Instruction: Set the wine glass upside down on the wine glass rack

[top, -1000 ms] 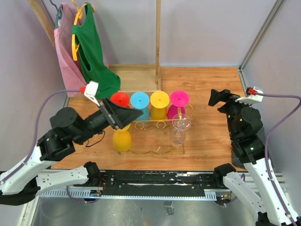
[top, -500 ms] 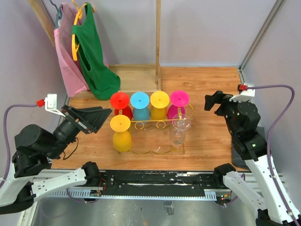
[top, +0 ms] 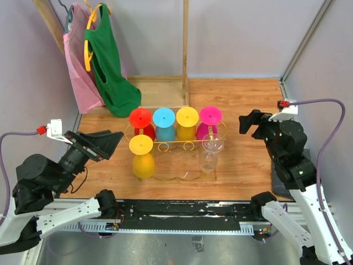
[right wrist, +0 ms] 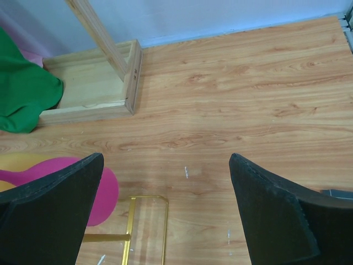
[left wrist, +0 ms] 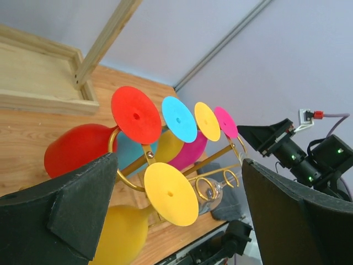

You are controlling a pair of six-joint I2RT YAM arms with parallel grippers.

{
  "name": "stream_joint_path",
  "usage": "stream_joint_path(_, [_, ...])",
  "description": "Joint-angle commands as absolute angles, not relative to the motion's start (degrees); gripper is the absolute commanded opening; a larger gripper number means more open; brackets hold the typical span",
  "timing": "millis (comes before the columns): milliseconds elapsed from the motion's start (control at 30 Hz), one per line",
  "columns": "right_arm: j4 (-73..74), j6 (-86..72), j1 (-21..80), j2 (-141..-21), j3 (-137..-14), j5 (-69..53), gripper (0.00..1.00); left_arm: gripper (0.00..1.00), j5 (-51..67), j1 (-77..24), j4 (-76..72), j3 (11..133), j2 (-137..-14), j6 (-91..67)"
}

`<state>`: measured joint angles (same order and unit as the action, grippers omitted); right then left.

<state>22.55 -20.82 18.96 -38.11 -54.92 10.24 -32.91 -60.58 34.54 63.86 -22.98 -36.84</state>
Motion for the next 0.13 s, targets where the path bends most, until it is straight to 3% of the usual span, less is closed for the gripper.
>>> stream_joint_path(0, [22.8,-21.3,17.6,-37.1,-56.4,8.9,0.98,0.99,-36.3,-61.0,34.7,63.5,-21.4,-37.1])
stream_joint_path(100, [22.7,-21.2,17.6,-36.9,-56.1,8.7,0.98,0.99,-36.1,-60.9,35.2,63.6,-21.6,-37.4])
